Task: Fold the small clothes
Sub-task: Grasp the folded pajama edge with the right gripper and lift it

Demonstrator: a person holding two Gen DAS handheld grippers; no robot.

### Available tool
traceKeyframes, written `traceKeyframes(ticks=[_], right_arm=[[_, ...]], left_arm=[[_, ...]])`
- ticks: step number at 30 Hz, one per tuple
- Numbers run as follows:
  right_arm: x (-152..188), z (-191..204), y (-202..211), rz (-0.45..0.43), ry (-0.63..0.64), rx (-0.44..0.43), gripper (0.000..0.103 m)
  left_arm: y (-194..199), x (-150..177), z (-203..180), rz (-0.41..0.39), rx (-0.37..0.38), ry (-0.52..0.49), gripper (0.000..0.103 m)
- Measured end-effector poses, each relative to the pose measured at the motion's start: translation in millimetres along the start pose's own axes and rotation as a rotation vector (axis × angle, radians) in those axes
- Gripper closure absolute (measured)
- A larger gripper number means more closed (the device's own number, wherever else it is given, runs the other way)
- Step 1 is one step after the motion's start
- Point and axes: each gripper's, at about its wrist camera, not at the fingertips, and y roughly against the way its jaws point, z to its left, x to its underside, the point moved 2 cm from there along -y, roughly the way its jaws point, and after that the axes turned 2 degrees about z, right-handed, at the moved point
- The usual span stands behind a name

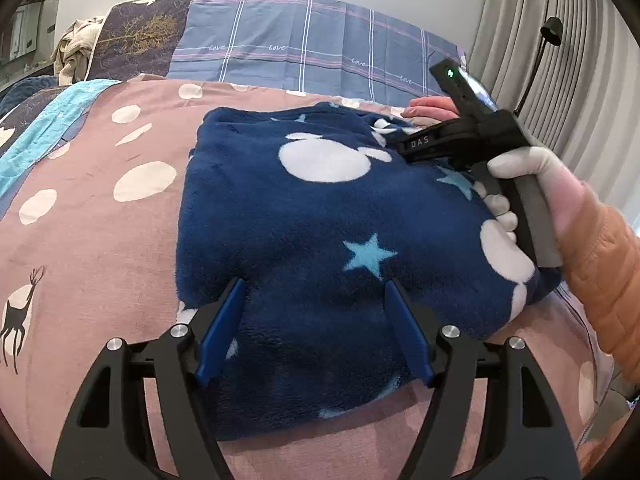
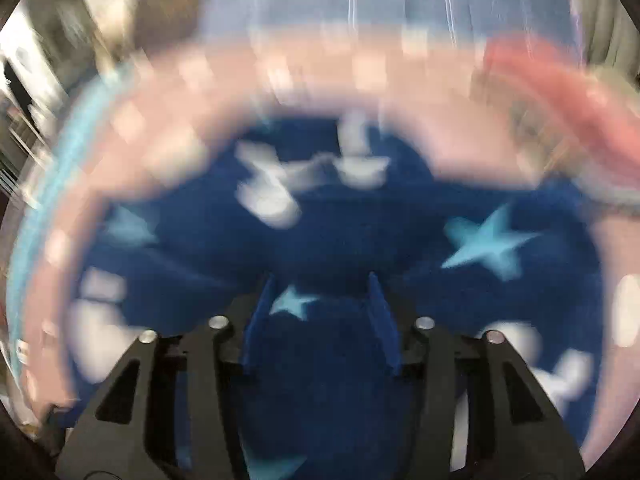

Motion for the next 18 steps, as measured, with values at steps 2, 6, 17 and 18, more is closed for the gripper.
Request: traceKeyframes(ticks=[2,6,17,18], right_arm=[[1,11,7,-0.023,0.041,0.065,0.053],[2,8,20,-0.051,0.056,0.045,0.055],[158,157,134,-0.271,0.679,-0.068,0.047],[178,173,134,-0.280,0.749,-0.074,0.047]], left_arm=[[2,0,2,-0.006,0.016,0.010,0.031],[25,2,16,-0.048,0.082,0.070,0.031],[98,38,123,-0.147,-0.075,0.381,0.032],[101,41,125,-0.150,-0.075,0.392,0.032]])
